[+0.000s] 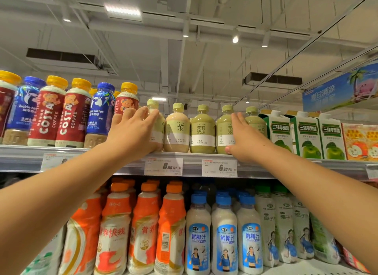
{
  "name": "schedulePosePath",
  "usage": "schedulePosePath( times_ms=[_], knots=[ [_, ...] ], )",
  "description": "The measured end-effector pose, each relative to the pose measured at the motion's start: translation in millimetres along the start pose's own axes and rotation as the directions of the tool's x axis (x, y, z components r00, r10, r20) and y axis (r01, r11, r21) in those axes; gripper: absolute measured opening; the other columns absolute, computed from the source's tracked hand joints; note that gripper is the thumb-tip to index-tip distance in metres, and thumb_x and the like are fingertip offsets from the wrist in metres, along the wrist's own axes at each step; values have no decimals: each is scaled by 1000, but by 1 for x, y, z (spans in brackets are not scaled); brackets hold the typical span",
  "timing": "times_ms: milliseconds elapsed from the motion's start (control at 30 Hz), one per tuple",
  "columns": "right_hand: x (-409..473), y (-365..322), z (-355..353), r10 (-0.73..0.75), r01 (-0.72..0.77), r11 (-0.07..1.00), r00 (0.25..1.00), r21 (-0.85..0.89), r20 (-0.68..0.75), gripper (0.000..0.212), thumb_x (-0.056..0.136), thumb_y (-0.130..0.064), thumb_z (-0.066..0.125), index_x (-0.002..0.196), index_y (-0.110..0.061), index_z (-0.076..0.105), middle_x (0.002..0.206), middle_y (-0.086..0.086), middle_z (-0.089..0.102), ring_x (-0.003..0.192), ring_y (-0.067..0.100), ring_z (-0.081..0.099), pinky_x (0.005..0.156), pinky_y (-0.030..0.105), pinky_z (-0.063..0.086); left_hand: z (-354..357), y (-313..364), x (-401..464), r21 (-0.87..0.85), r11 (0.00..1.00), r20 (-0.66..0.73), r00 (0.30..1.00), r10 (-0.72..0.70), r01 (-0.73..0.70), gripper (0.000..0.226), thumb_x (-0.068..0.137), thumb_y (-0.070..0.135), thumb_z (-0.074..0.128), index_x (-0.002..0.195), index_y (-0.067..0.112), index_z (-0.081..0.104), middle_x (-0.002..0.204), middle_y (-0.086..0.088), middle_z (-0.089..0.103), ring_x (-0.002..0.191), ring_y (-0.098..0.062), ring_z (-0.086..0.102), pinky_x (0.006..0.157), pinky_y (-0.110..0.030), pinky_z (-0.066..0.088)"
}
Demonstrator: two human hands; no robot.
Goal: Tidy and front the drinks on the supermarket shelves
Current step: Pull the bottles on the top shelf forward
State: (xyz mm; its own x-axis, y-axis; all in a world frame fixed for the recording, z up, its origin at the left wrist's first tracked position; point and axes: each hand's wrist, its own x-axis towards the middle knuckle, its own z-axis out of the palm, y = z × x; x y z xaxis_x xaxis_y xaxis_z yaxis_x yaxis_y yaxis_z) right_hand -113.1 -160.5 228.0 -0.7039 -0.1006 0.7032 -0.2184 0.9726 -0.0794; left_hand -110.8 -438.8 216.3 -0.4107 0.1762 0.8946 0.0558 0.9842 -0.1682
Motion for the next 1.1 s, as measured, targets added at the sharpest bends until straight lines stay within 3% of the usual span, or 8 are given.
schedulePosePath(
  times_ms=[167, 433, 500, 567, 667, 733, 867, 1100],
  knots=[
    [1, 4, 4, -20, 22, 998, 999, 58, -37, 107, 86, -32, 71, 155, -22, -9, 164, -2, -11, 150, 23, 9, 117, 44, 21, 0, 2, 2, -16, 1000, 16, 1000, -18, 19, 94, 78, 60, 66, 150, 28, 14, 154, -3, 25, 134, -32, 26, 105, -51, 26],
    [-3, -2, 12, 41, -38, 995, 999, 92, -28, 93, 93, -26, 62, 156, -22, -7, 164, 1, -13, 149, 29, 17, 112, 46, 32, 4, 6, -5, -29, 999, 11, 999, -44, 44, 86, 85, 48, 63, 150, 28, 11, 159, -8, 13, 138, -33, 22, 109, -52, 23],
    [-18, -4, 17, 30, -13, 993, 989, 118, -145, 75, 96, -25, 57, 154, -22, 10, 164, 2, -2, 145, 32, 25, 108, 49, 36, 3, 10, -17, -43, 999, -86, 996, -21, 17, 76, 89, 41, 61, 150, 27, 17, 159, -10, 13, 137, -34, 23, 108, -51, 24],
    [-41, -6, 26, -104, 135, 987, 953, 90, -286, 54, 96, -24, 53, 146, -19, 34, 160, 4, 18, 138, 31, 33, 106, 48, 37, 8, 13, -36, -74, 997, -208, 978, 21, -37, 63, 90, 31, 61, 145, 23, 31, 154, -12, 25, 133, -33, 29, 104, -50, 27],
    [-75, -5, 49, -310, 330, 944, 897, 8, -316, 45, 95, -25, 53, 139, -18, 49, 154, 7, 35, 136, 29, 35, 110, 49, 32, 22, 20, -74, -138, 989, -229, 973, 28, -61, 51, 92, 34, 55, 140, 22, 40, 151, -12, 32, 133, -33, 32, 105, -52, 29],
    [-88, -1, 64, -364, 368, 929, 891, -37, -272, 50, 95, -24, 52, 144, -17, 45, 158, 10, 29, 143, 29, 26, 116, 46, 21, 31, 23, -94, -115, 991, -181, 982, 53, -74, 48, 95, 34, 46, 141, 23, 40, 152, -13, 31, 136, -34, 29, 107, -52, 28],
    [-97, 9, 82, -413, 402, 910, 897, -100, -155, 67, 98, -19, 46, 156, -18, 11, 164, 9, -4, 151, 26, -9, 116, 35, -13, 42, 24, -112, -64, 993, -95, 991, 90, -97, 57, 95, 29, 42, 149, 21, 27, 157, -18, 23, 145, -36, 17, 115, -52, 17],
    [-98, 6, 96, -386, 375, 922, 904, -93, -182, 94, 76, -2, 54, 156, -13, 7, 163, 15, -10, 149, 31, -14, 118, 41, -14, 36, 34, -115, 11, 1000, 38, 999, -9, 9, 63, 98, 33, 40, 153, 27, 9, 162, -11, 1, 149, -29, -2, 116, -50, 2]
  ],
)
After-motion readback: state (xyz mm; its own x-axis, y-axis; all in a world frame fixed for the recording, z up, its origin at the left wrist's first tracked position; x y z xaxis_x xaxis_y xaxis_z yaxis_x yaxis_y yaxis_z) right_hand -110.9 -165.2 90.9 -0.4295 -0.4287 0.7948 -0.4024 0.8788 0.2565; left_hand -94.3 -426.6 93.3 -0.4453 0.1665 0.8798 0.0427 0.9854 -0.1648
